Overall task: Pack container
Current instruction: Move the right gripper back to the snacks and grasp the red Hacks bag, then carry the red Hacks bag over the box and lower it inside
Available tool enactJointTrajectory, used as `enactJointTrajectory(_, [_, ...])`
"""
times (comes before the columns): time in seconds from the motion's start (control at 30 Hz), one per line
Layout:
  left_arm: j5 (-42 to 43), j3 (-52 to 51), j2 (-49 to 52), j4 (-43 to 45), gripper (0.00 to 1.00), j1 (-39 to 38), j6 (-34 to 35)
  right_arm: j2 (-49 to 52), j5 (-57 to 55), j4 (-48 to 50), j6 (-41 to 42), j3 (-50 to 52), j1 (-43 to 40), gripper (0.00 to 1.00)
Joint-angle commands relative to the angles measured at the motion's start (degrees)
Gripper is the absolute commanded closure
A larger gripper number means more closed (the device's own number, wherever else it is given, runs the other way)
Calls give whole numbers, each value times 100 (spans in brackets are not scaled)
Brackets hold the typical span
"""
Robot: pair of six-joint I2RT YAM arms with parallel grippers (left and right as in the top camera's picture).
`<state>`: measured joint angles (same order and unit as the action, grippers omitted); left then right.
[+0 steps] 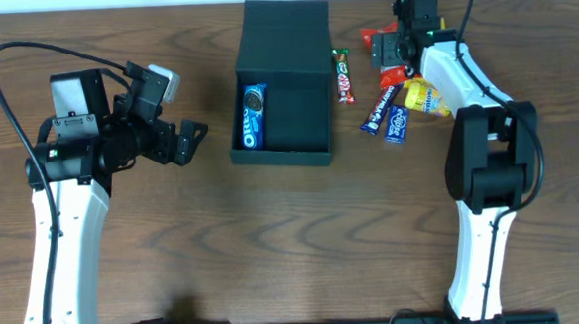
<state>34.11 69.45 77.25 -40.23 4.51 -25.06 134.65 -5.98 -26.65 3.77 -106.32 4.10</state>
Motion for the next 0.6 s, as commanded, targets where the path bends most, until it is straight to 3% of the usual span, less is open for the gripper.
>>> enactJointTrajectory(0.0, [-24, 79, 42, 0, 5, 35, 87, 140, -22, -15, -90, 24, 48, 3])
enactJointTrajectory(0.13, [-114, 79, 42, -2, 5, 35, 90, 144, -28, -4, -92, 26, 48, 10])
enactJointTrajectory(0.23, [-160, 79, 42, 0, 5, 35, 87, 144, -94, -13, -90, 24, 48, 29])
enactJointTrajectory(0.57, [-160, 79, 42, -2, 5, 35, 87, 140, -107, 7, -83, 15, 48, 58])
